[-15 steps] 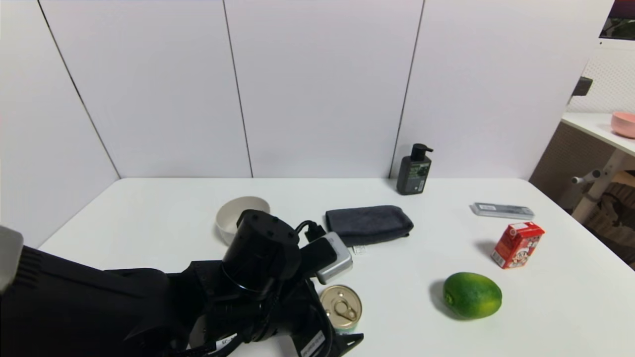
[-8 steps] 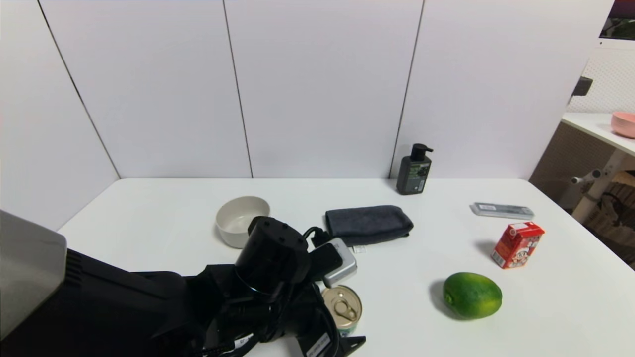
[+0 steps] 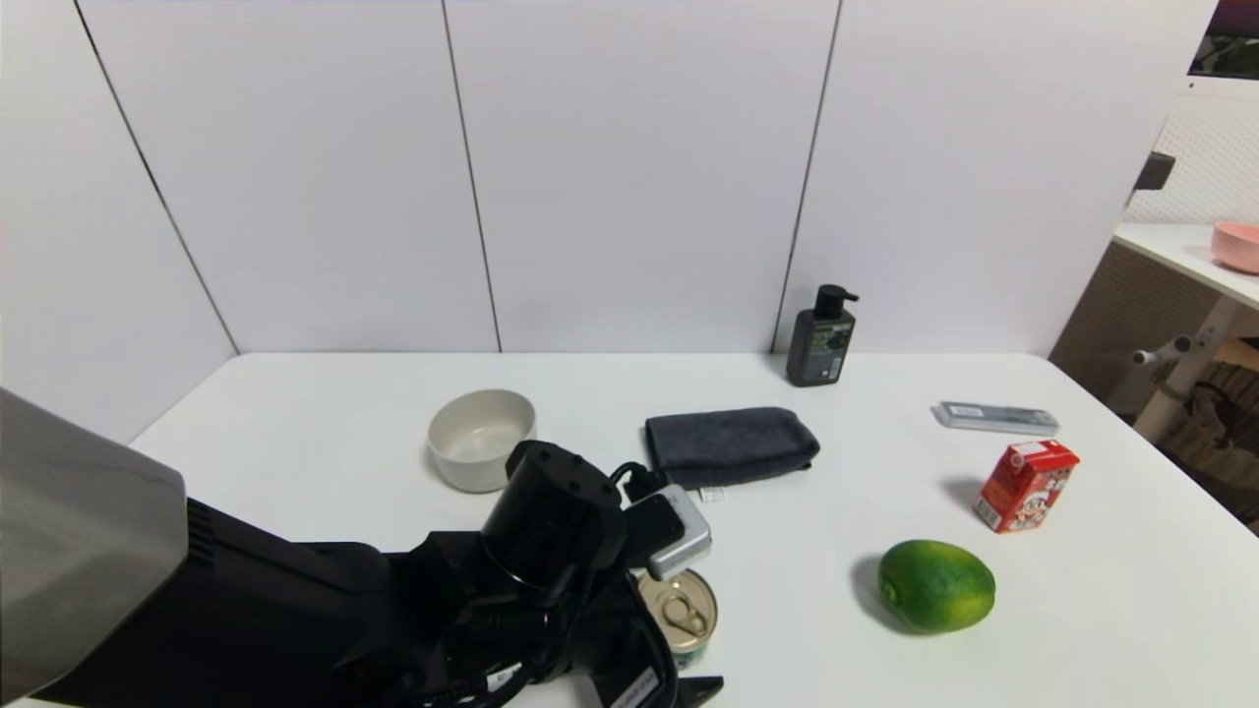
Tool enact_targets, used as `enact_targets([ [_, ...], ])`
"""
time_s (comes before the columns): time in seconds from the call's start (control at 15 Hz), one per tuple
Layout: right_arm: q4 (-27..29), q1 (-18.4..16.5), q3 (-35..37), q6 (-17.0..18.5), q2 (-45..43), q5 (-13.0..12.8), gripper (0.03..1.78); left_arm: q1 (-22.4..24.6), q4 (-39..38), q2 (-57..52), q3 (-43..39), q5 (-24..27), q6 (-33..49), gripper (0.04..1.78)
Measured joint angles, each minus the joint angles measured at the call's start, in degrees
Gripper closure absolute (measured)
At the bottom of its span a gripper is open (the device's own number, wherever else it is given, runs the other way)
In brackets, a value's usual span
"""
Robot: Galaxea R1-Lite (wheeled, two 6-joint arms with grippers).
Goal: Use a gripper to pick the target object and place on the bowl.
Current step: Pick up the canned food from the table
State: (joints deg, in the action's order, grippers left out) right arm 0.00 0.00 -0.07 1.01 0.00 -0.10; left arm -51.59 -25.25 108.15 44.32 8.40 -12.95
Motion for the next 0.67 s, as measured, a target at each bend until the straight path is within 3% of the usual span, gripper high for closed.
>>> enact_targets([
  [0.6,0.0,0.0,0.0,0.0,0.0,0.0,0.06,0.0,0.28,0.8,1.78,0.0,0.2,0.11],
  [0.67,0.0,0.0,0.0,0.0,0.0,0.0,0.06,0.0,0.33,0.85,1.79,-0.02,0.33,0.25],
])
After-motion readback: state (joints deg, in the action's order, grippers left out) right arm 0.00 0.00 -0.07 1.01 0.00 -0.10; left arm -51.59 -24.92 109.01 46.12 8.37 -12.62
